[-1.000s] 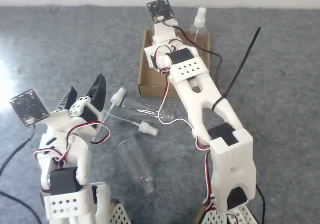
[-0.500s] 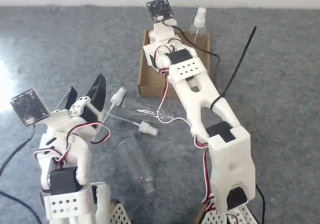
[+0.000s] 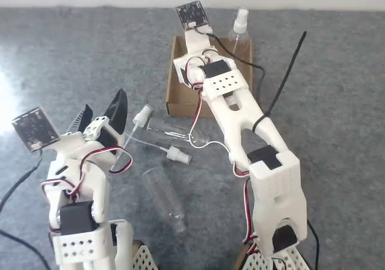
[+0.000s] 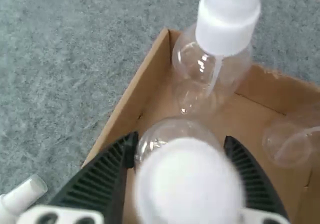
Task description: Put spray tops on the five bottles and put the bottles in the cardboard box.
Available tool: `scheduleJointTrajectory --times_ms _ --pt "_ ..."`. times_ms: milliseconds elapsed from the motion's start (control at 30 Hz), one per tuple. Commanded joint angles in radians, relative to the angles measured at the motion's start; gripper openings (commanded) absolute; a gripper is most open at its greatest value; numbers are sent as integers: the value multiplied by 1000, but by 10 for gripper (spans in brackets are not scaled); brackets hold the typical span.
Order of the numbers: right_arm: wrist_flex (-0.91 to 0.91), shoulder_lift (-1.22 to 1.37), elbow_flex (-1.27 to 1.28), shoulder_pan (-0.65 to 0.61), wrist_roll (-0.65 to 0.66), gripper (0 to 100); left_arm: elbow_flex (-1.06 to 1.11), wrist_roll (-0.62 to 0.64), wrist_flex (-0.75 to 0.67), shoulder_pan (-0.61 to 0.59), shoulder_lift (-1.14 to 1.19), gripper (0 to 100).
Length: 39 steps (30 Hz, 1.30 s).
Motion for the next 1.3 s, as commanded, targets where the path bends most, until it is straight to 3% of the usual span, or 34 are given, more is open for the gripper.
scheduleJointTrajectory --times_ms 0,433,633,1267 --pt "8 -28 -35 -4 -6 215 -7 5 -32 5 -12 279" --pt "44 -76 -29 -2 -6 210 -7 5 -32 6 -12 279" --pt "36 -81 -35 2 -6 93 -7 5 -32 6 -12 279" --pt "122 -128 -83 2 0 90 -8 5 -32 6 -12 279"
